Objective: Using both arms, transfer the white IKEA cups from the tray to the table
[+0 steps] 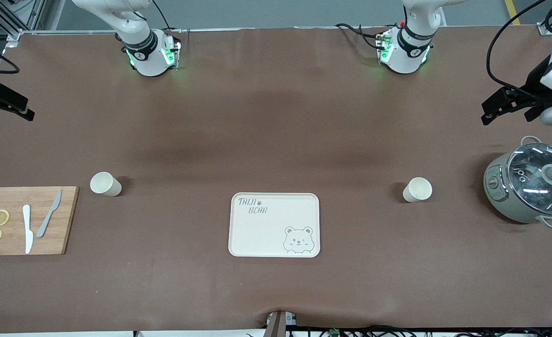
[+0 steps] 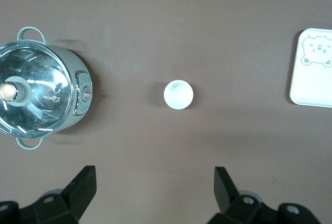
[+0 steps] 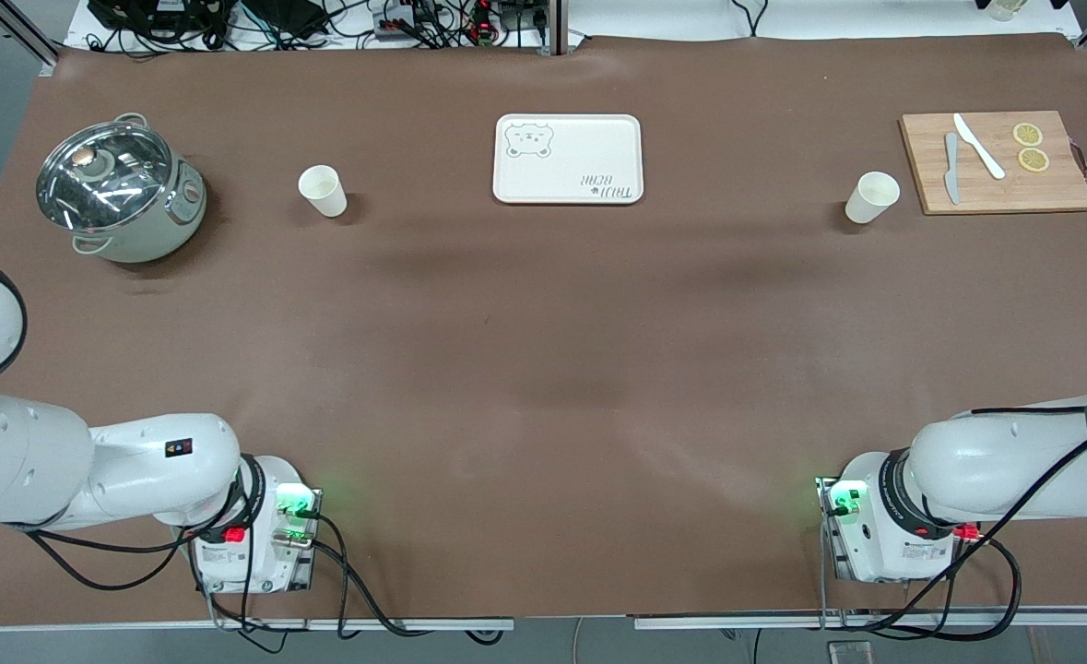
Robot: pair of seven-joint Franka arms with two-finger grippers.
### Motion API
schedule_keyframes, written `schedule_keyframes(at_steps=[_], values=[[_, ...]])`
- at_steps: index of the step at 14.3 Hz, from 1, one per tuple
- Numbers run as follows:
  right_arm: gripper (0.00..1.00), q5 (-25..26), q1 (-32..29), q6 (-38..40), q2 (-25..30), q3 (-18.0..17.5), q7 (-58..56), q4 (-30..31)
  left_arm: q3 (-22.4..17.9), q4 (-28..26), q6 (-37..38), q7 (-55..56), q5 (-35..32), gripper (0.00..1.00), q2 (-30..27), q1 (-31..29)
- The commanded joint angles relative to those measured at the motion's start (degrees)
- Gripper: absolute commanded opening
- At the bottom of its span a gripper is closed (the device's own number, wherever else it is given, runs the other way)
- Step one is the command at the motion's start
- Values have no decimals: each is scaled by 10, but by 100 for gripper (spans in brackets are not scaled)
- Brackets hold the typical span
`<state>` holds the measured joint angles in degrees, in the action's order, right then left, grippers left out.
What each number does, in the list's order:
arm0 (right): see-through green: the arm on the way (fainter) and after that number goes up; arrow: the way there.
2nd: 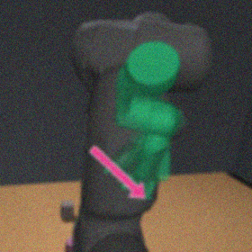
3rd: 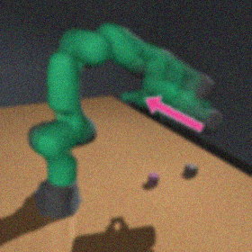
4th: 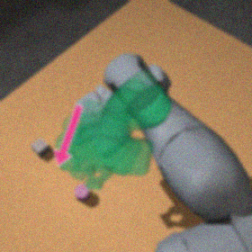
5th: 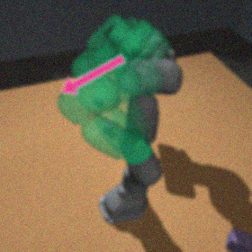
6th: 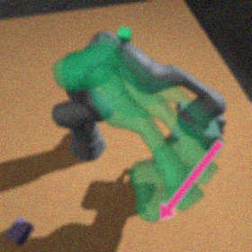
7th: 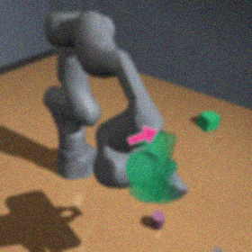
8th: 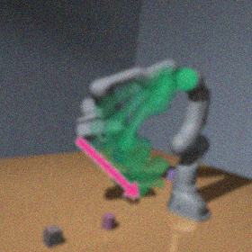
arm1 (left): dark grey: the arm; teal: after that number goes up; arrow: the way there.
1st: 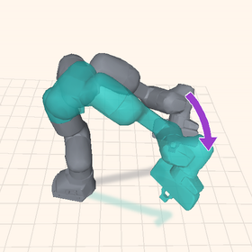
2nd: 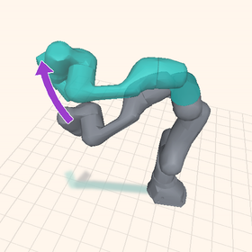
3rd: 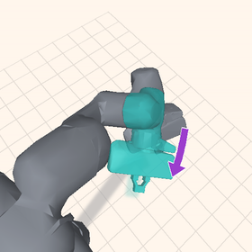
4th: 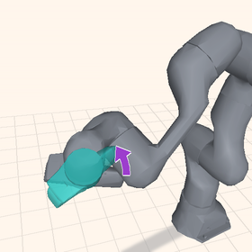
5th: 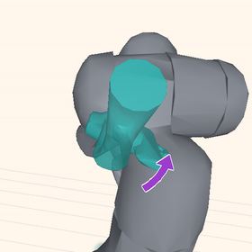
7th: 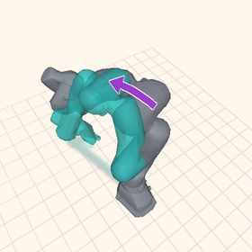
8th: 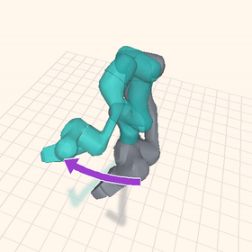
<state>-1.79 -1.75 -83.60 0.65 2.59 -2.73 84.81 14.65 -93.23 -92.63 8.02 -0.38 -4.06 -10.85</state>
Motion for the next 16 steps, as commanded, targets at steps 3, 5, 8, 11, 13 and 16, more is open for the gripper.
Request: schedule_keyframes(at_steps=[3, 5, 8, 11, 13, 16], values=[[100, -11, 10, 15, 27, -3, 4, 12, 3, 22, 17, -1, 3, 100, 13, -2], [100, -11, 8, 14, 26, -2, 4, 12, 3, 23, 17, -1, 3, 100, 13, -2], [100, -11, 9, 24, 27, -2, 4, 15, 2, 23, 20, -1, 3, 100, 13, -2], [100, -11, 8, 28, 27, -1, 4, 15, 2, 23, 20, -1, 2, 100, 13, -2], [100, -11, 6, 30, 26, -1, 5, 15, 3, 23, 20, -1, -3, 100, 13, -2], [100, -11, 5, 31, 25, 0, 5, 14, 3, 23, 21, -1, -6, 100, 13, -2]])
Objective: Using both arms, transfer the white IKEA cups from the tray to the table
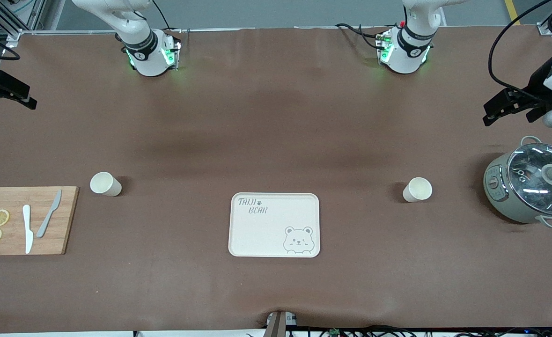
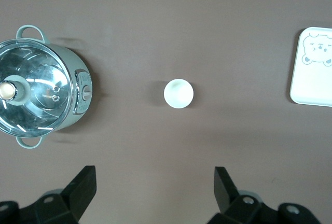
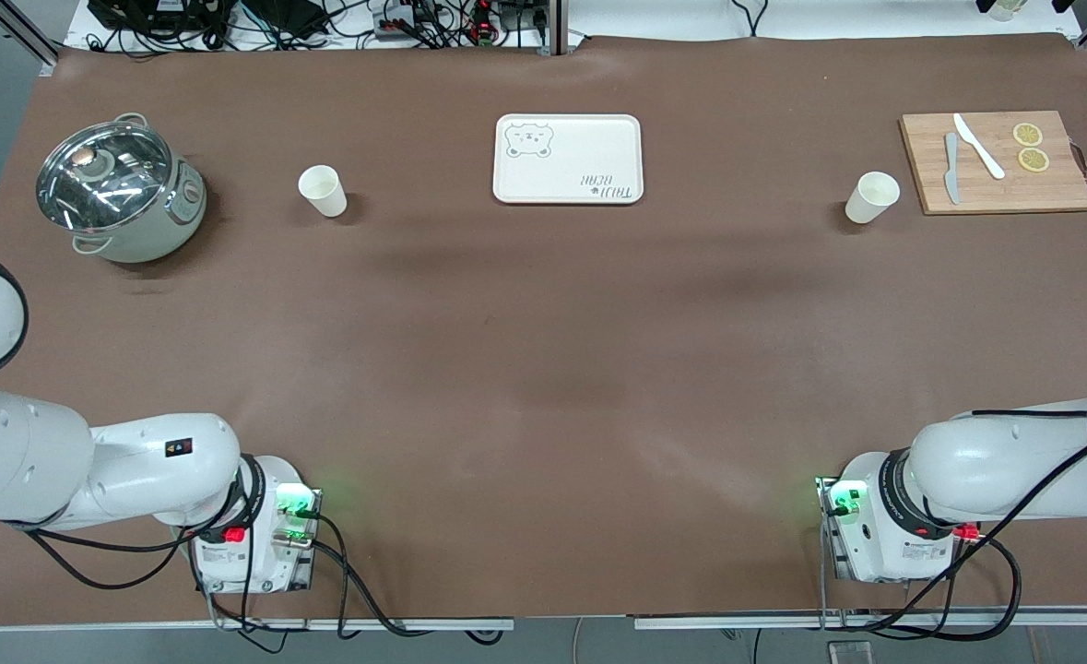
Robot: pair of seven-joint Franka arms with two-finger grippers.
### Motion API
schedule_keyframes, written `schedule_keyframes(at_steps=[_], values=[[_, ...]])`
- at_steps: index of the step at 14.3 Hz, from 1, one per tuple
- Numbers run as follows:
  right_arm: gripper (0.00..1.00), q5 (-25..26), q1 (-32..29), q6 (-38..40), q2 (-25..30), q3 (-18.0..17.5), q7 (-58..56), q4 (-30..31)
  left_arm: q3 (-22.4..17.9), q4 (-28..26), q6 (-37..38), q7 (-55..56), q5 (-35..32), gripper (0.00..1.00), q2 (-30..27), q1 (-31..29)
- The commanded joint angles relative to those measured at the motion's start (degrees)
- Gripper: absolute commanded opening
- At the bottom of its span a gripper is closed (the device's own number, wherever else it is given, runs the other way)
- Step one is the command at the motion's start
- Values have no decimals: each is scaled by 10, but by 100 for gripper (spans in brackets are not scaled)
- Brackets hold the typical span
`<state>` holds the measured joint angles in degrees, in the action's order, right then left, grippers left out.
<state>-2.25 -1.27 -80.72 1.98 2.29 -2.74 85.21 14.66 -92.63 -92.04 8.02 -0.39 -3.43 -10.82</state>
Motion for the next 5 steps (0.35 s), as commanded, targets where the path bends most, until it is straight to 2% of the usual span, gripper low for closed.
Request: schedule_keyframes(at_steps=[1, 5], values=[[100, -7, 0, 2, 12, 3, 5, 10, 3, 17, 15, -1, -5, 100, 5, -3], [100, -7, -2, 5, 11, 4, 7, 10, 3, 17, 17, -1, -5, 100, 5, -3]])
